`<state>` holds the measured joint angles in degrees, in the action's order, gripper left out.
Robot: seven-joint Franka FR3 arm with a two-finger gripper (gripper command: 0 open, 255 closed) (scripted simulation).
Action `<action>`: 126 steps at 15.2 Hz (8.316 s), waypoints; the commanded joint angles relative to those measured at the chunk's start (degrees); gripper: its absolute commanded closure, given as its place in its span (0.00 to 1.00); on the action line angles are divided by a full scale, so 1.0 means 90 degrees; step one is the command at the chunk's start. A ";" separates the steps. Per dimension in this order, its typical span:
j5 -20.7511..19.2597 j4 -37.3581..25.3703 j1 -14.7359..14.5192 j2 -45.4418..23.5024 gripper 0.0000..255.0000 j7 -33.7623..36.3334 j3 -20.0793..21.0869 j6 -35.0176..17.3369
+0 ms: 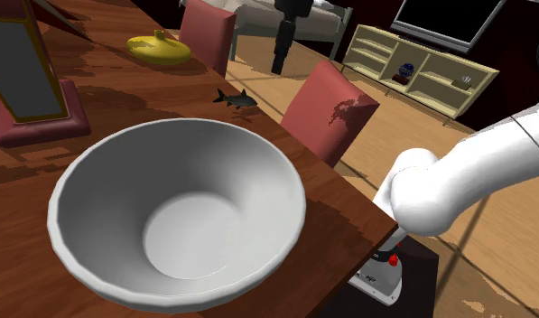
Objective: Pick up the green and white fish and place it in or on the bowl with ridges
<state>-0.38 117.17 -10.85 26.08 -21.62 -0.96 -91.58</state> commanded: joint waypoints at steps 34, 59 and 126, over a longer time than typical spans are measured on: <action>-0.1168 -0.0825 -0.1351 -0.1812 1.00 -0.3064 0.1142 0.0506; -0.1304 -0.3342 -0.1362 -0.2294 1.00 -0.3380 0.1219 0.2527; -0.1307 -0.7442 -0.4117 -0.5127 0.00 0.1030 0.3210 0.4572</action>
<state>-12.08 50.45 -47.83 -19.94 -12.36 27.94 -50.58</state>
